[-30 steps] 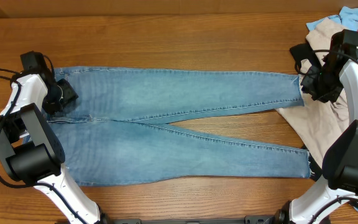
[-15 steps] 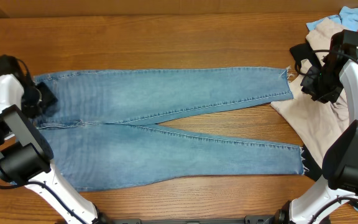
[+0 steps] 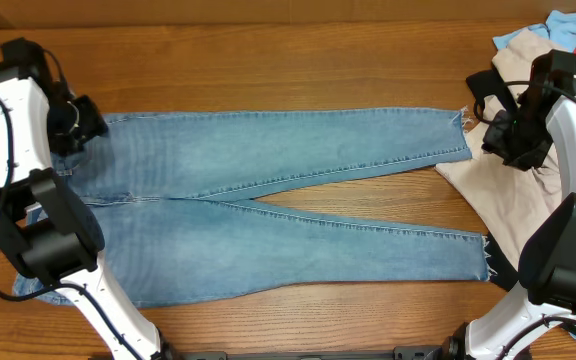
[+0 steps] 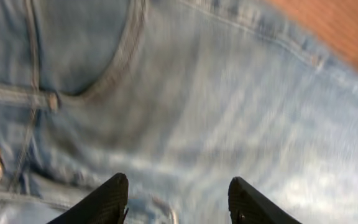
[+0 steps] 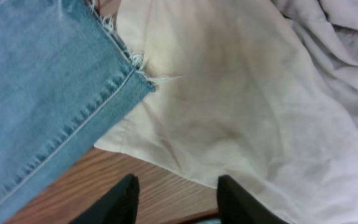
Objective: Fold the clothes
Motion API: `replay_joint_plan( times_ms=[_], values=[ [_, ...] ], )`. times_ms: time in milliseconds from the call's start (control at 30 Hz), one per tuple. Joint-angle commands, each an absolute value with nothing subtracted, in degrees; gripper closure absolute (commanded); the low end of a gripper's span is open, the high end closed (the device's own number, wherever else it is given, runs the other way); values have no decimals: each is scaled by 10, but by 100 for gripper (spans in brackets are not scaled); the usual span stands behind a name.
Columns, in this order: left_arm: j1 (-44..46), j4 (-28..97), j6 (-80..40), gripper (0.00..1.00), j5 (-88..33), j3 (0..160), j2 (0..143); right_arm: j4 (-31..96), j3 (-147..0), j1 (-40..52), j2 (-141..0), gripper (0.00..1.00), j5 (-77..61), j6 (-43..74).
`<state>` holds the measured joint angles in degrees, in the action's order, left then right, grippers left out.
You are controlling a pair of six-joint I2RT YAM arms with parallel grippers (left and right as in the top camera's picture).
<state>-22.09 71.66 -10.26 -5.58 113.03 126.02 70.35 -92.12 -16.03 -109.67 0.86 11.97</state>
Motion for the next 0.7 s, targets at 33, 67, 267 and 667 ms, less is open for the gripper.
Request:
replay_joint_plan(
  times_ms=[33, 67, 267, 667],
  values=[
    [-225, 775, -93, 44, -54, 1143, 1258, 704, -927, -161, -1093, 41, -6, 120],
    [-225, 788, -92, 45, -53, 1143, 1258, 704, -927, -161, -1093, 37, -12, 120],
    [-225, 842, -93, 45, -54, 1143, 1258, 715, -927, -161, -1093, 17, -17, 120],
    [-223, 924, -110, 52, -35, 1143, 1258, 744, -927, -162, -1093, 9, -55, 99]
  ],
)
